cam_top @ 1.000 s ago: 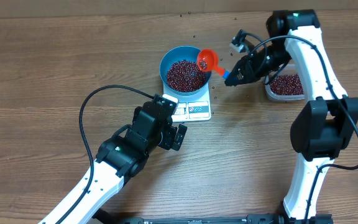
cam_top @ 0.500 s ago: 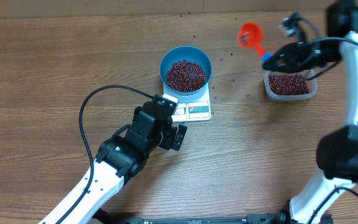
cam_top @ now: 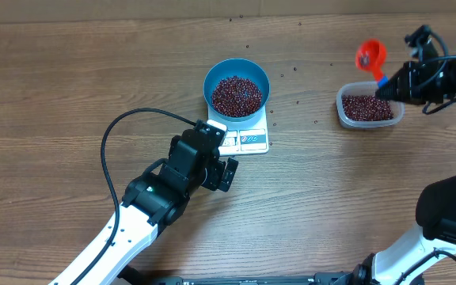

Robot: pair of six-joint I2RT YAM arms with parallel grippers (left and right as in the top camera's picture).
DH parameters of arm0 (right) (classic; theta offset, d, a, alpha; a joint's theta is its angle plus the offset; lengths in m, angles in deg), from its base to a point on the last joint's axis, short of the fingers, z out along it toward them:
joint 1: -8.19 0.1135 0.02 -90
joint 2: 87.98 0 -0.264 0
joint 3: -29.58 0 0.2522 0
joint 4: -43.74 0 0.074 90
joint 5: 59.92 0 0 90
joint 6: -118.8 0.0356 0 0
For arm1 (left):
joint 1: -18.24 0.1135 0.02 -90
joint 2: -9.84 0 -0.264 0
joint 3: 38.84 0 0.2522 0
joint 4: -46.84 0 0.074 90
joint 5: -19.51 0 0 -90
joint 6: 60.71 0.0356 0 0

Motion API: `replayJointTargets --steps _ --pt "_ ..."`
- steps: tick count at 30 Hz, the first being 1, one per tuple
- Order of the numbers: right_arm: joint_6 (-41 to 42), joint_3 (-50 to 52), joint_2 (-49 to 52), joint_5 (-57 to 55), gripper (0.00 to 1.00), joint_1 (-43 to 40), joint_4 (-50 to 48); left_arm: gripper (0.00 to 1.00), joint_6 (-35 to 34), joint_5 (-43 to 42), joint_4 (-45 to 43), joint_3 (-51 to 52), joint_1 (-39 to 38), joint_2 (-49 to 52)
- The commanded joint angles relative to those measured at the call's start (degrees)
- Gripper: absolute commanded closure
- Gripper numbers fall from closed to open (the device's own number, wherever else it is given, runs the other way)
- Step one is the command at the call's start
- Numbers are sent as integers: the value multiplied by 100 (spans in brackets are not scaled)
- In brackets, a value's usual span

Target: Scoop item into bowl and weigh 150g on scale

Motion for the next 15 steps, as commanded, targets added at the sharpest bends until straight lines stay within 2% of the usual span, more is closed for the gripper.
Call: replayJointTargets --steps 1,6,15 --pt "817 317 -144 -1215 96 63 -164 0 68 68 -2 -31 35 24" --pt "2044 802 -144 -2911 96 227 -470 0 68 68 -2 -31 35 24" --pt "2531 962 -142 -4942 96 1357 -719 0 68 68 -2 -31 35 22"
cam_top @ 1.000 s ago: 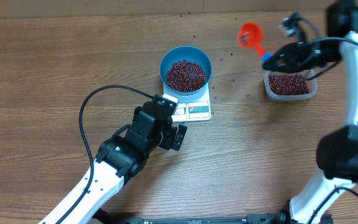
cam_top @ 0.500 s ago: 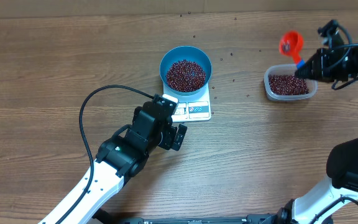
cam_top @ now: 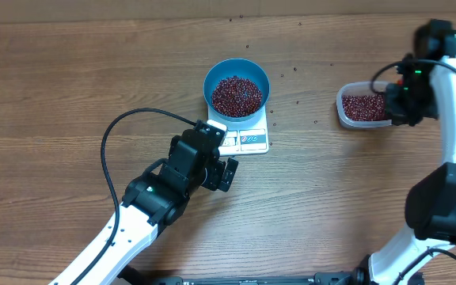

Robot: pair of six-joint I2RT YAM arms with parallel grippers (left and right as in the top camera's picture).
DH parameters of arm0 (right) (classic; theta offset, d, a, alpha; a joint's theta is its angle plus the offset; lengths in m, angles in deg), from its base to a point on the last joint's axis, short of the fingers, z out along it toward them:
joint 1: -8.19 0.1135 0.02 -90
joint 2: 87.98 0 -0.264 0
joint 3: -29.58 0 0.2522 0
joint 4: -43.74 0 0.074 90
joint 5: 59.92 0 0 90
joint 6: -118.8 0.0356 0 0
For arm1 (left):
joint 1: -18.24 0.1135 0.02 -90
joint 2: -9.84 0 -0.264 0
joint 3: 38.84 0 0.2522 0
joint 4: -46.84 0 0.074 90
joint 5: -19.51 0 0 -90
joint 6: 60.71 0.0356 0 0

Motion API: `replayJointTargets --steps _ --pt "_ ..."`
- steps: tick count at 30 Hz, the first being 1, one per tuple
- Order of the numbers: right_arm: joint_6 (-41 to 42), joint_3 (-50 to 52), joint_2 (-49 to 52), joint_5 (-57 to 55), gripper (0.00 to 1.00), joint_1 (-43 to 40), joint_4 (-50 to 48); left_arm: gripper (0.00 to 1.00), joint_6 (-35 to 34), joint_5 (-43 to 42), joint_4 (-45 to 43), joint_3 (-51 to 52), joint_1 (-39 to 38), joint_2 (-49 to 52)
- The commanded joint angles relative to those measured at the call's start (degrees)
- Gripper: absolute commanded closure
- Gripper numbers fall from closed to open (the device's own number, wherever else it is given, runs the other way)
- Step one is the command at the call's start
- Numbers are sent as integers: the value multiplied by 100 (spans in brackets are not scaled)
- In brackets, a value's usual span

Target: Scoop item into bowl and weigh 150g on scale

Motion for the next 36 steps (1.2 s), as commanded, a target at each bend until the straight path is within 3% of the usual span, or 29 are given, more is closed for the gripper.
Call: replayJointTargets --steps 1,5,14,21,29,36 --pt "385 -2 -142 -1307 96 592 -26 0 68 68 -2 -31 35 22" --pt "673 -2 -142 -1794 96 903 63 1 68 68 -2 -31 35 22" --pt "688 -11 -144 -1687 96 949 85 1 68 68 -2 -31 35 24" --pt "-72 -457 -144 -538 96 955 7 0 68 68 -2 -31 35 24" --pt "-1314 -1381 -144 1718 96 1423 -391 1 68 68 -2 -31 35 22" --pt "-2103 -1379 2 1283 96 2385 -951 0 68 68 -2 -31 35 24"
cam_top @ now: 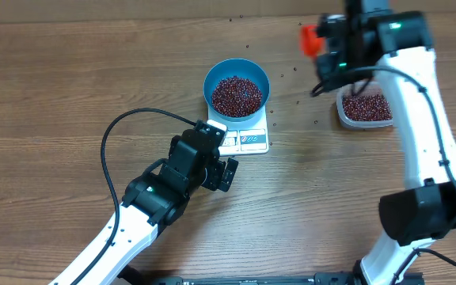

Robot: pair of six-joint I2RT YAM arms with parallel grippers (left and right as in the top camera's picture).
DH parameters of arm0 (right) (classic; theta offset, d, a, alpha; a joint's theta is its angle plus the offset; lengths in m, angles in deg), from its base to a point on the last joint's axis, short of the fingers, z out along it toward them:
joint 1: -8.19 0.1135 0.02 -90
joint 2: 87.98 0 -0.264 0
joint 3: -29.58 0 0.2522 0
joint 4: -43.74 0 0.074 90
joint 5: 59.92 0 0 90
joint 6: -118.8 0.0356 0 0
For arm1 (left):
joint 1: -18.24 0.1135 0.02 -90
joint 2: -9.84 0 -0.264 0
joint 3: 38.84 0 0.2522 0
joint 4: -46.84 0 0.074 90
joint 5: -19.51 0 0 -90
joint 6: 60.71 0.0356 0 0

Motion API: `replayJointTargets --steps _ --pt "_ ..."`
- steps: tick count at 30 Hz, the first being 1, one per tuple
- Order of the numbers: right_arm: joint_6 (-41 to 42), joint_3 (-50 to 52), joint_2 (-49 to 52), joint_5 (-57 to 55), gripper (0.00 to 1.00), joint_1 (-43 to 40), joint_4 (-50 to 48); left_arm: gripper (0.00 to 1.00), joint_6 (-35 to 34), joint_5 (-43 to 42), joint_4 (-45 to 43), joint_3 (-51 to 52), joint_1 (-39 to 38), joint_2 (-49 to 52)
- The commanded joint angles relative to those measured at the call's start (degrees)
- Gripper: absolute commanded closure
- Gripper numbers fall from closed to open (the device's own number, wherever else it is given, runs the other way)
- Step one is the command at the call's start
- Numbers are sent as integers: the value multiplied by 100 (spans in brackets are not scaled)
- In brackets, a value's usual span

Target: Scoop item into bowl and weigh 150g on scale

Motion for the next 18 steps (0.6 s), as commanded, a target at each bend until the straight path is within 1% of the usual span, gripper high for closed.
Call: replayJointTargets --steps 1,6,14,18 --pt "-619 -122 46 -101 96 378 -125 0 68 70 -2 -31 35 22" --pt "-822 -114 247 -398 96 732 -240 0 70 68 -2 -31 35 24" --pt "-1598 -90 660 -531 96 994 -319 0 68 68 -2 -31 35 22" --pt "-1808 -90 920 -992 96 1176 -321 1 68 68 -2 -31 35 24"
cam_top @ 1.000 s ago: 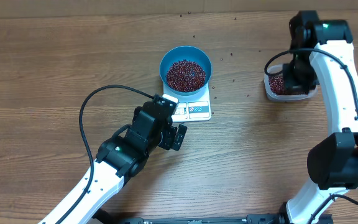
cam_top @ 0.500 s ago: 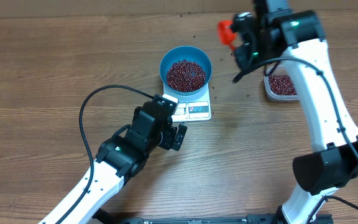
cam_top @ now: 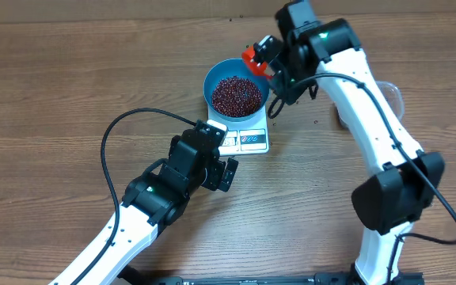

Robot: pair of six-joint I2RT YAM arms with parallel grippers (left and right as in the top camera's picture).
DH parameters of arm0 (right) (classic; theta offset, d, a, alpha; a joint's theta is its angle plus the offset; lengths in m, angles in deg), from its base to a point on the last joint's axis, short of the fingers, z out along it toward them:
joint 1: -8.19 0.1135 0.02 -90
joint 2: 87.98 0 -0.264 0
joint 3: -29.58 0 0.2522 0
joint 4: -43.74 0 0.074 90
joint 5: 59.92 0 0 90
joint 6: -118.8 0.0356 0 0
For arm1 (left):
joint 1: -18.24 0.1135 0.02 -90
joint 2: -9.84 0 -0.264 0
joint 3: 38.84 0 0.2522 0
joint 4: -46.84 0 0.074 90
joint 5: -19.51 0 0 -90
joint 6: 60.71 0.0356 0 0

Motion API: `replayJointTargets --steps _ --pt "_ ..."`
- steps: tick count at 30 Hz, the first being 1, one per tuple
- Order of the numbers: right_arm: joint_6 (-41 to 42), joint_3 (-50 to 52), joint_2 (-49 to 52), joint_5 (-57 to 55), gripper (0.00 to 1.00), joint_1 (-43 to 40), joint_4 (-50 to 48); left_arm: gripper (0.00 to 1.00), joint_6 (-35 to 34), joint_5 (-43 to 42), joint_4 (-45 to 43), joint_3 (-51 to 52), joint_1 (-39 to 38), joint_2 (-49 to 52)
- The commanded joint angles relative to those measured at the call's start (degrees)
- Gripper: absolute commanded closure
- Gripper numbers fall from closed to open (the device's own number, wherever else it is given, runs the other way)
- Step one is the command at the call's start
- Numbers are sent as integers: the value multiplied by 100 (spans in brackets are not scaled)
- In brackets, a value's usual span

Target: Scoop item into bowl and weigh 150g on scale

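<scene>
A blue bowl (cam_top: pixel 237 87) filled with dark red beans stands on the white scale (cam_top: pixel 248 142) in the middle of the table. My right gripper (cam_top: pixel 275 70) is shut on the handle of a red scoop (cam_top: pixel 254 58), which hovers at the bowl's far right rim. Whether the scoop holds beans cannot be told. My left gripper (cam_top: pixel 222 174) rests open and empty on the table, just in front of the scale's left corner.
The clear tub of beans (cam_top: pixel 394 93) at the right is mostly hidden under my right arm. A few stray beans (cam_top: pixel 317 122) lie on the wood around the bowl. The left arm's black cable (cam_top: pixel 113 134) loops over the table at the left.
My right gripper has moved left with the red scoop, from between the tub and the bowl to the bowl's far right rim. The left arm has not moved.
The right gripper first held the red scoop behind the bean tub. Then it was down at the tub with the scoop out of sight. Later it held the scoop up left of the tub, and now at the bowl's rim. The left arm stayed still.
</scene>
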Motion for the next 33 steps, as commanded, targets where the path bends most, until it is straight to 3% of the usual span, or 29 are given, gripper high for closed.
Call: replayJointTargets --steps 1,33 --pt "-365 -90 225 -470 96 197 -24 0 66 68 -2 -31 35 24" --pt "-638 1032 374 -647 96 573 -474 0 66 68 -2 -31 35 24"
